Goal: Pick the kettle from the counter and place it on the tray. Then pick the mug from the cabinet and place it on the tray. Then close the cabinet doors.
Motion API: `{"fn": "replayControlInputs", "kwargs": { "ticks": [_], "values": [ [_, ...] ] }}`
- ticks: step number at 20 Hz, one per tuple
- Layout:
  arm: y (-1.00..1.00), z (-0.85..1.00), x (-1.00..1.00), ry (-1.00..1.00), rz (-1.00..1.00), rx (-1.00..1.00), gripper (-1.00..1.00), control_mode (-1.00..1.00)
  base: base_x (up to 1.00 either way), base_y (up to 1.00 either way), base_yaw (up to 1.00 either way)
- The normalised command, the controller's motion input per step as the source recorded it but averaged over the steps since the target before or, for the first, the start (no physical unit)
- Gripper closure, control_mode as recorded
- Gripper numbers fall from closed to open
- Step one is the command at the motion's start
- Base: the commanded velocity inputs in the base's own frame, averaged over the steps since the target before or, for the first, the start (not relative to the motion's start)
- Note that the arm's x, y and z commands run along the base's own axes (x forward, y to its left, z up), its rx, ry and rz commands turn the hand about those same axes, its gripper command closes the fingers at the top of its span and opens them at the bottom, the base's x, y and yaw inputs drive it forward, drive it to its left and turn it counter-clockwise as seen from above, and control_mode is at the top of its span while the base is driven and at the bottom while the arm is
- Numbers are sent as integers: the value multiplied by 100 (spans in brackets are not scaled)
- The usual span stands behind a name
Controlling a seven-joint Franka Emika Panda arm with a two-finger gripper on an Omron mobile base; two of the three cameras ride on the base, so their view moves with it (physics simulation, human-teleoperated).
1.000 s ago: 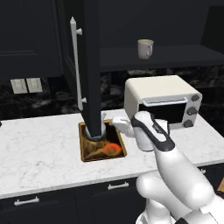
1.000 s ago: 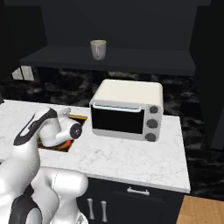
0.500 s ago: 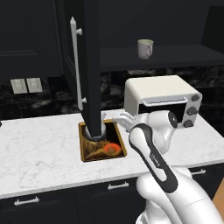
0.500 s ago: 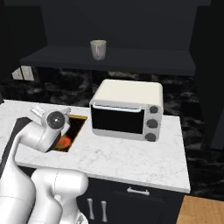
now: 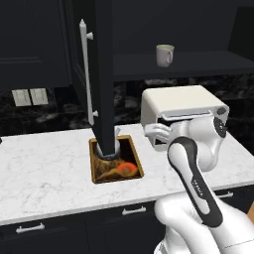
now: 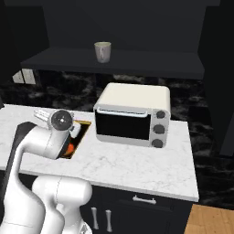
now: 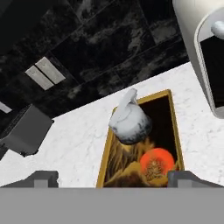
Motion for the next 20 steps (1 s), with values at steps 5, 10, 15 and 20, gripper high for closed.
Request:
{"fn": "replayControlInputs", "kwargs": {
  "ticks": [5,10,15,20],
  "values": [
    [-28,100,-31,-4,0,-43,-100,-100,0,0,0],
    [-63,39,-14,0,1,-14,-100,-100,0,0,0],
    [-51,20,0,-5,1,0,-100,-100,0,0,0],
    [-19,73,38,-7,0,-4,-100,-100,0,0,0]
  ]
}}
